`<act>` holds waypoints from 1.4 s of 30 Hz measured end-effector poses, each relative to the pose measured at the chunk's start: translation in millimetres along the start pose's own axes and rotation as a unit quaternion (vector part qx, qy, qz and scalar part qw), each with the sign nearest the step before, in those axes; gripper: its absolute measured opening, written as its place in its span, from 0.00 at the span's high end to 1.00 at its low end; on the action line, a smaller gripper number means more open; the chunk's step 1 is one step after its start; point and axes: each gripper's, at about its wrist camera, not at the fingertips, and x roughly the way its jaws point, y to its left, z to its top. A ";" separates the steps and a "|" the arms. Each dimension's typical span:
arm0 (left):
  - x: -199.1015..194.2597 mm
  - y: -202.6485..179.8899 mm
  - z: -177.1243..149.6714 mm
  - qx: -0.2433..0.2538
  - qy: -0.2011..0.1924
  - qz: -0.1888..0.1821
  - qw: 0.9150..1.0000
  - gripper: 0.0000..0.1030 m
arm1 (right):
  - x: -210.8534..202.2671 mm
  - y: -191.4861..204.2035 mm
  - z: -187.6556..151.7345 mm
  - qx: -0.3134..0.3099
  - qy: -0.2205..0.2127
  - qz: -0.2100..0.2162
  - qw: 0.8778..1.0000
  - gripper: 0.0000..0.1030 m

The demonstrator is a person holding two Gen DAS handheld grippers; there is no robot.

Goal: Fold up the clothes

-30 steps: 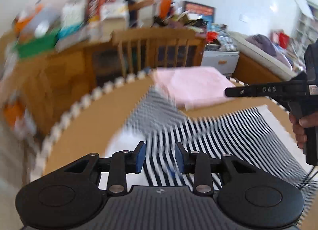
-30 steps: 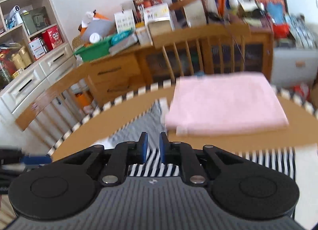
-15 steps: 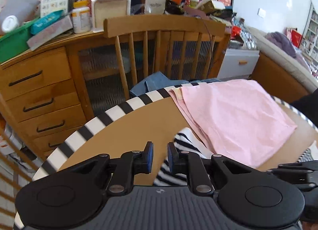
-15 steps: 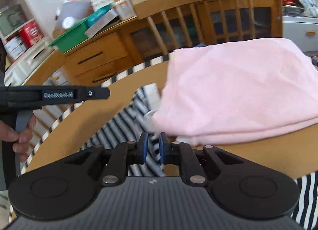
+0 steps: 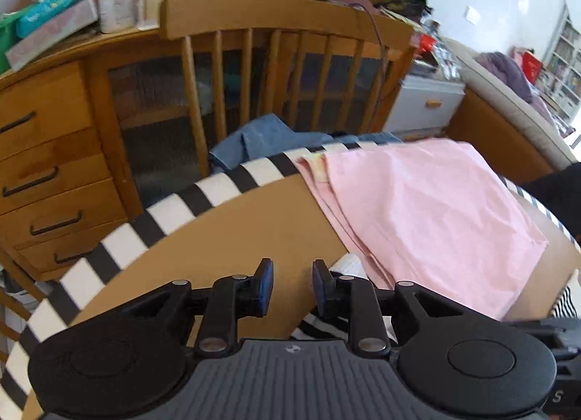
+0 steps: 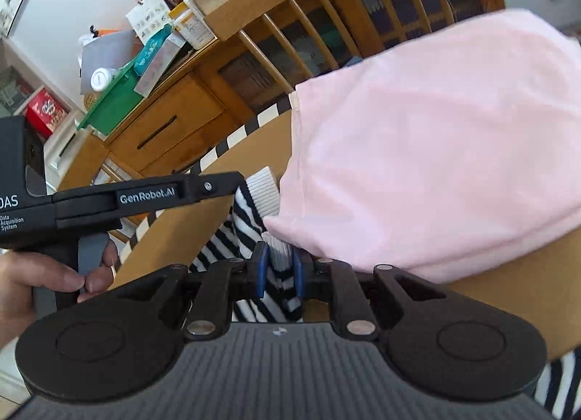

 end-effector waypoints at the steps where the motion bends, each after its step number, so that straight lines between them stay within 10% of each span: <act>1: 2.6 -2.3 -0.1 0.012 0.004 0.003 1.000 0.75 | 0.6 -0.2 0.3 0.000 0.000 0.000 1.000 0.86; 11: 15.5 -9.9 15.2 0.011 0.020 -0.025 0.999 0.51 | 1.4 -2.6 1.1 0.006 -0.001 0.002 1.000 0.88; 18: 8.1 14.1 26.2 -0.029 0.035 -0.097 0.994 0.68 | 1.7 -5.0 2.4 0.003 0.001 0.010 1.000 0.88; 25: 17.7 -13.8 20.5 0.064 0.061 -0.090 0.992 0.68 | 2.4 -5.9 3.4 0.000 0.003 0.013 1.000 0.89; 28: 18.0 -23.8 14.2 0.082 0.046 -0.079 0.992 0.74 | 2.4 -7.3 3.2 0.004 0.001 0.009 1.000 0.96; 29: 17.9 -25.1 12.3 0.082 0.044 -0.073 0.993 0.93 | 2.3 -8.4 2.7 0.009 -0.001 0.007 1.000 0.97; 42: -76.8 -10.1 -25.5 -0.026 -0.056 -0.035 0.997 0.94 | -39.6 6.8 -0.6 0.004 -0.055 0.033 0.998 0.96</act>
